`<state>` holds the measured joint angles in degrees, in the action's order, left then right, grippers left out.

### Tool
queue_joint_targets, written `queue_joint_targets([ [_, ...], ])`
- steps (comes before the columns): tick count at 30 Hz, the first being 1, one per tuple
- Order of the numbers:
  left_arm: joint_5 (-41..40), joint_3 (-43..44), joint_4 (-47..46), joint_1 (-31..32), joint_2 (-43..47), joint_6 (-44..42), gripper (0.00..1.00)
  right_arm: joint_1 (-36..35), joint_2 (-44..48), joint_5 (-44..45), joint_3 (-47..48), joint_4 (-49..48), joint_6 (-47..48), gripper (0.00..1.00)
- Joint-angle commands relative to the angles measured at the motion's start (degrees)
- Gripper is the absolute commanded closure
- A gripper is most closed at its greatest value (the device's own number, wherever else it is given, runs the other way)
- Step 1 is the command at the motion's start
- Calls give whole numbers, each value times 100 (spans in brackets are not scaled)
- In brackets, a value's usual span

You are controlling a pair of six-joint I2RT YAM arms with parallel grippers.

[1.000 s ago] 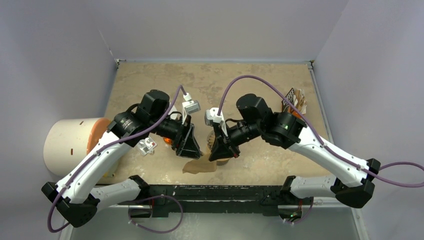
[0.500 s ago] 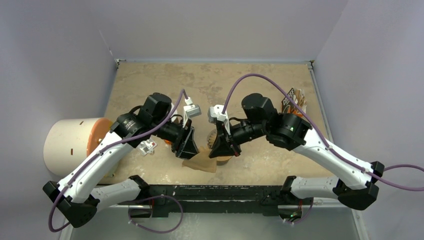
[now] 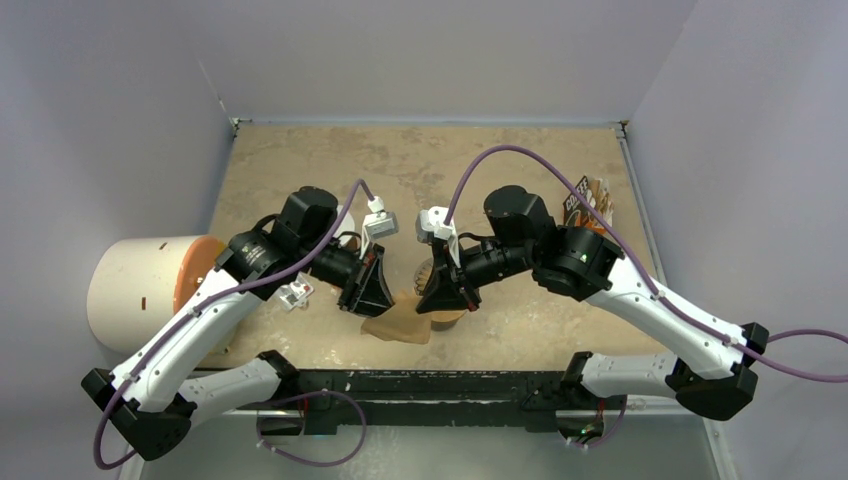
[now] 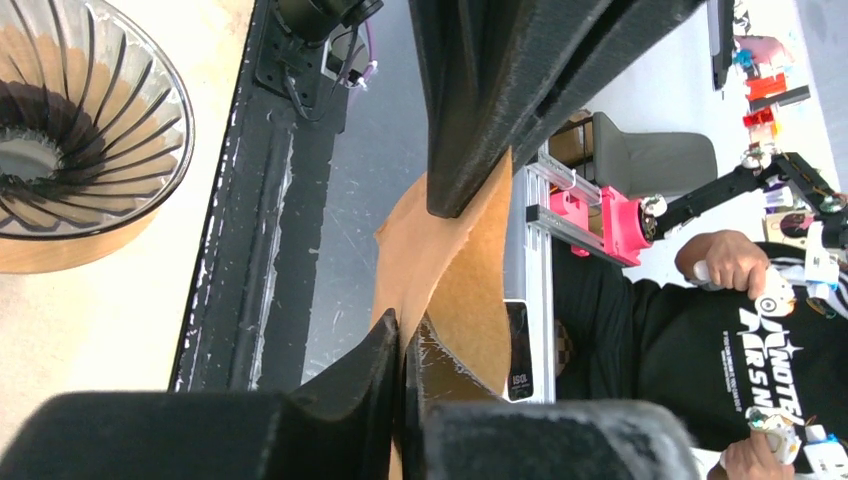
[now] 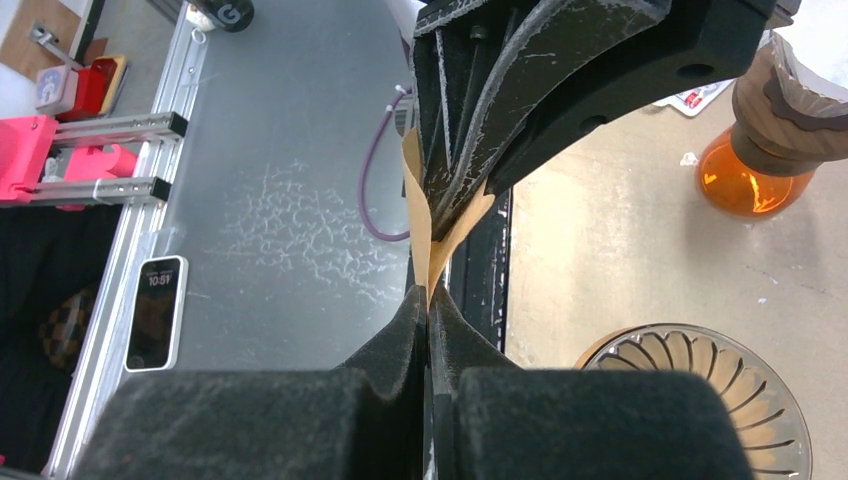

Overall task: Place the coffee filter in the dripper
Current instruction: Place the coffee filter in the coffee dripper.

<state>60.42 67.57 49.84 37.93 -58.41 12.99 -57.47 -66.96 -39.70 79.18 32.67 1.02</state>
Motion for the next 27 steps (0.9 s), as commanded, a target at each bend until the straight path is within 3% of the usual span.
queue_joint_targets([
  [1, 295, -64, -250, -19, 54, 1, 100, -36, 112, 72, 6, -164, -57, 100],
  [7, 1, -45, -174, -22, 58, -12, 100, -36, 186, 319, -66, -190, -58, 98],
  [13, -632, -2, 44, -22, 12, -104, 100, -36, 408, 906, -221, -201, -249, 69],
  [21, -2230, 335, 431, 20, -92, -2, 100, -29, 820, 2037, -375, -127, -540, 42],
  [27, -3256, 787, 449, 142, -45, 339, 100, -36, 896, 3108, -295, -129, -1175, 35],
])
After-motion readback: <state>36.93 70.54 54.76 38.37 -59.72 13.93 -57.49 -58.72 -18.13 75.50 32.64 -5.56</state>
